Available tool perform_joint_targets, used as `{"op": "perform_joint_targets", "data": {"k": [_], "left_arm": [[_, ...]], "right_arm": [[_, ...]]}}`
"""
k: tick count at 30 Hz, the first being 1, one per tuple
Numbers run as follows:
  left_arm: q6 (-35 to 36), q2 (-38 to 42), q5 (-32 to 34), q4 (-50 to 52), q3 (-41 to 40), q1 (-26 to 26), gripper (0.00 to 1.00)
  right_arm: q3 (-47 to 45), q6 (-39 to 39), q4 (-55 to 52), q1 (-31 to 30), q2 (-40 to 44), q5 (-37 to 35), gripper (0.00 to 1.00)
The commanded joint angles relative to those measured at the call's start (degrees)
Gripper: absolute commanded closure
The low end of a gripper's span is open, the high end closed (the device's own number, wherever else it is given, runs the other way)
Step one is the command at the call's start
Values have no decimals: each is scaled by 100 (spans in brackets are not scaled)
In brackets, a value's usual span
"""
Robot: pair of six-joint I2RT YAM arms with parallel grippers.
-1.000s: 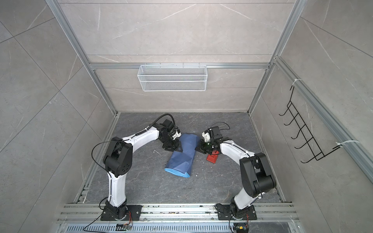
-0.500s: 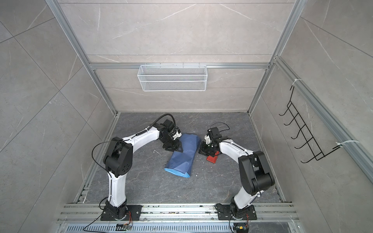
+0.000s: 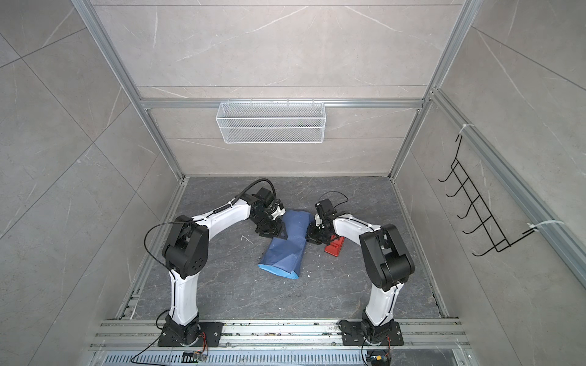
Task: Wrap a gift box in wrapping paper
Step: Wrap the gift box with the wrapping paper, then smooth out the wrapping paper on the gift box.
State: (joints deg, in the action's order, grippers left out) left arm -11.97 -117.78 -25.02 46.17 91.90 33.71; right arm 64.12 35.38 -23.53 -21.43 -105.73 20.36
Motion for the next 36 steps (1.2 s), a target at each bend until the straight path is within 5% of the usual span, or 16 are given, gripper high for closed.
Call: {"op": "perform_joint_targets", "data": {"k": [1,13,22,36], "left_arm": [[50,-274,308,223,-170,249,38],[362,479,410,1016,1071,60,29],[663,1543,694,675,-74,-155,16],[968,2109,504,-742,-1887,-410,19]], "right_arm": [[149,40,136,-116,-65,-59,98],[-182,-79,-969,-314,2012,-379,70],[-760,421,-476,-801,2117,-563,44],[-888,519,450,-766,1107,-461,63]]}}
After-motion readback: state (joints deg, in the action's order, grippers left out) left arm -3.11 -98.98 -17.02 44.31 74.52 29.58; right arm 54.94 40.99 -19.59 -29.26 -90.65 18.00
